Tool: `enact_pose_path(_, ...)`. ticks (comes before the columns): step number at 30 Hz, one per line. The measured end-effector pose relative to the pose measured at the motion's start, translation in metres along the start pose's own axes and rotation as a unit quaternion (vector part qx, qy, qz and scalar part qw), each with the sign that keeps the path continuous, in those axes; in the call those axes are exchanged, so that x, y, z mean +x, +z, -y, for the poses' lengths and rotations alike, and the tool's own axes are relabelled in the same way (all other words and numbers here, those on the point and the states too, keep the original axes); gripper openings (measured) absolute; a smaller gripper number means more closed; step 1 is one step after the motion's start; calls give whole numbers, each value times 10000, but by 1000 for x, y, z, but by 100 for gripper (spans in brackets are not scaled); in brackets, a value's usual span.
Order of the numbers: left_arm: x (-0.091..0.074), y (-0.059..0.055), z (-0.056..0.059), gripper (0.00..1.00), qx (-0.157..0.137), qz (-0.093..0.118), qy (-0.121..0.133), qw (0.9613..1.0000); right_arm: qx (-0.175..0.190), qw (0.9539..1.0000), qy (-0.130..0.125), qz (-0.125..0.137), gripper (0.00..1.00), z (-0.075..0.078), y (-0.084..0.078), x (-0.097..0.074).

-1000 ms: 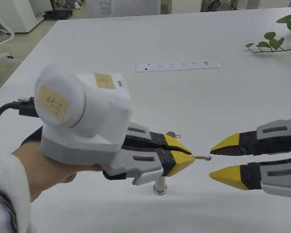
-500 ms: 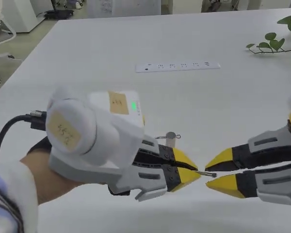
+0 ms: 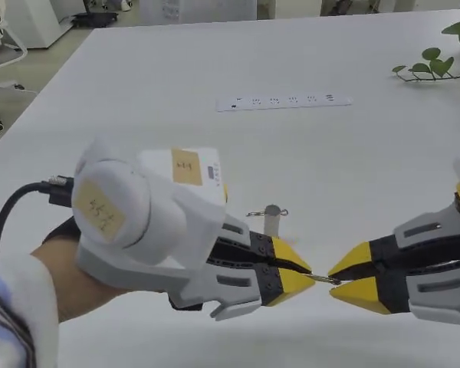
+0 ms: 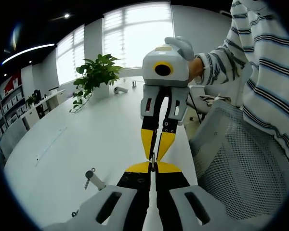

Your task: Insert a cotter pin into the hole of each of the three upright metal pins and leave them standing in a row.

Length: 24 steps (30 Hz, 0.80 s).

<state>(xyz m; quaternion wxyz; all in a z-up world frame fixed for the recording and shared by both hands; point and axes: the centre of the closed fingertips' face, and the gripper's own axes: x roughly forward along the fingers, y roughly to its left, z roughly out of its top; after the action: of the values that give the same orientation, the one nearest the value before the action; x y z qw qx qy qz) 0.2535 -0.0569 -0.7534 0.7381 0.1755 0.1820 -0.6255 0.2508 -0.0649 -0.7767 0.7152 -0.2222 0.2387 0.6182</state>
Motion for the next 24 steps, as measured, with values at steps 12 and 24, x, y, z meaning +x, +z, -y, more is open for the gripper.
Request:
enact_pose_path(12,2,-18,6,1,65,-287,-129,9995,-24,9997,195,-127,5,-5,-3,1)
enact_pose_path(24,7,-24,11,1,13,-453,-345,9984,-125,9983,385,-429,4,-13,-9,2)
